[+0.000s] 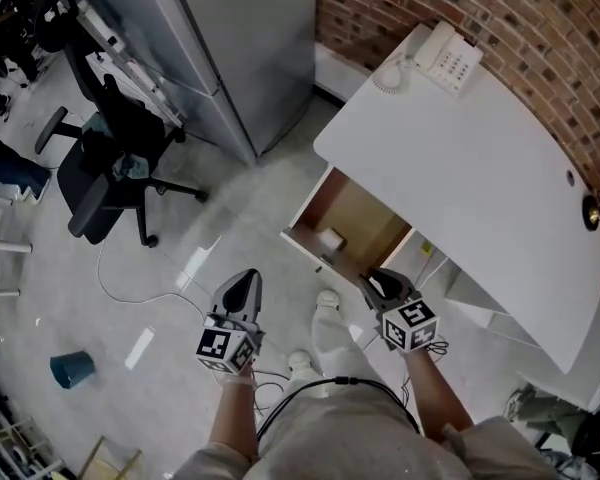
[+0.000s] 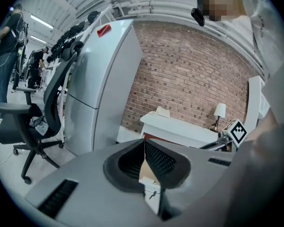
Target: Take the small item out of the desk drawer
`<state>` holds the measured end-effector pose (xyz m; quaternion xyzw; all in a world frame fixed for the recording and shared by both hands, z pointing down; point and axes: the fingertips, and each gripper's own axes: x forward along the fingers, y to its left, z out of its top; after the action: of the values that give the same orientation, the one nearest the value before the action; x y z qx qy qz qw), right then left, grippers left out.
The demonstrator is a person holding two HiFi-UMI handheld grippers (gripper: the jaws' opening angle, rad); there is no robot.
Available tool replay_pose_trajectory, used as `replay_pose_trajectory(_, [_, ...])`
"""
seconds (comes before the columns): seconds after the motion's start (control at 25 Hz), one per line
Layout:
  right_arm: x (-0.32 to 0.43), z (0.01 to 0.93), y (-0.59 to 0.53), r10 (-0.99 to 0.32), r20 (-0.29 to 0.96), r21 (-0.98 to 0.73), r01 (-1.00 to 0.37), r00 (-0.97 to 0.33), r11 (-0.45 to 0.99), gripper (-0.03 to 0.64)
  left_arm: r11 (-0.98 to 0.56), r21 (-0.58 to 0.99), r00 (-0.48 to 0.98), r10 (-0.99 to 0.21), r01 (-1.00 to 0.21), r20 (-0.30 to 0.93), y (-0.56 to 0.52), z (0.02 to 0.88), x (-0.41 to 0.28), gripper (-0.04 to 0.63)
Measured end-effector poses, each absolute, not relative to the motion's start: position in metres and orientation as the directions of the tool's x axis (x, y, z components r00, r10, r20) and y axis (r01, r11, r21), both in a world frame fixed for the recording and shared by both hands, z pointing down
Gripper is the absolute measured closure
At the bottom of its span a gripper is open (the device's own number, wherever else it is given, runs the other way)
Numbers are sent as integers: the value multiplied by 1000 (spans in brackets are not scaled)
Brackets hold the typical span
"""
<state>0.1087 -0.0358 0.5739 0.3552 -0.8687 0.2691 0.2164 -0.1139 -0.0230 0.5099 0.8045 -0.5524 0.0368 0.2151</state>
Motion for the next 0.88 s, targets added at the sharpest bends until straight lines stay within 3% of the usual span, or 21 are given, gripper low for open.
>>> replay_pose_trajectory(0.88, [56,682,-100,-246,758,-324,-676,-604,661,485,-286,328,394,-857,-900,333,-86,564,-102,587])
